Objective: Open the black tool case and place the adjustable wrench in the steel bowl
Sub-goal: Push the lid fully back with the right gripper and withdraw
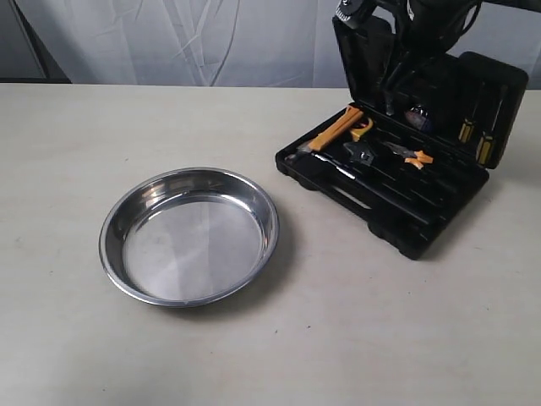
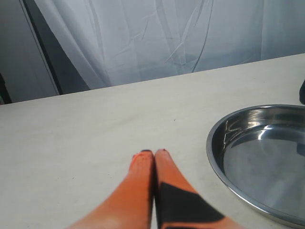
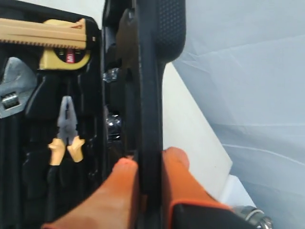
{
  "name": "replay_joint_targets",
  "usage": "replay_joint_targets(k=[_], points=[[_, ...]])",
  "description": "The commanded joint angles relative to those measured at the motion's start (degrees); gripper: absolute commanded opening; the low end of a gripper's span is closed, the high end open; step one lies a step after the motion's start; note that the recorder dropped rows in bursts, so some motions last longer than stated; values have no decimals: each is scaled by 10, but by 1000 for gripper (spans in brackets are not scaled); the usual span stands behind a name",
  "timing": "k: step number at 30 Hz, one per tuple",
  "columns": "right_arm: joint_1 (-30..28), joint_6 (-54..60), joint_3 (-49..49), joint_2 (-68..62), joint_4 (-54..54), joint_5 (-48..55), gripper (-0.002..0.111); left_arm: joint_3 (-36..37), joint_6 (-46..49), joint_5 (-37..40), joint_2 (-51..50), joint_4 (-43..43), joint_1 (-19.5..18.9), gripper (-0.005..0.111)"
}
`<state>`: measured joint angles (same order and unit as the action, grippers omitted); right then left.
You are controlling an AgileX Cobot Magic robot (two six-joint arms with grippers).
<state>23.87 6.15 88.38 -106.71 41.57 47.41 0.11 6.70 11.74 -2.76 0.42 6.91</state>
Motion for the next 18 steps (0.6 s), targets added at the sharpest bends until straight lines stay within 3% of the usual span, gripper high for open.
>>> replay_joint_targets(k=[1,16,18], points=[[-12,-61,0,2,108,-13,-1,-1,-2,-6,4,-1,-1,0],[-150,-126,0,2,71,-83,0,-1,-2,-6,4,-1,-1,0],[-159,-126,0,2,63,-88,11,-1,-2,-6,4,-1,-1,0]])
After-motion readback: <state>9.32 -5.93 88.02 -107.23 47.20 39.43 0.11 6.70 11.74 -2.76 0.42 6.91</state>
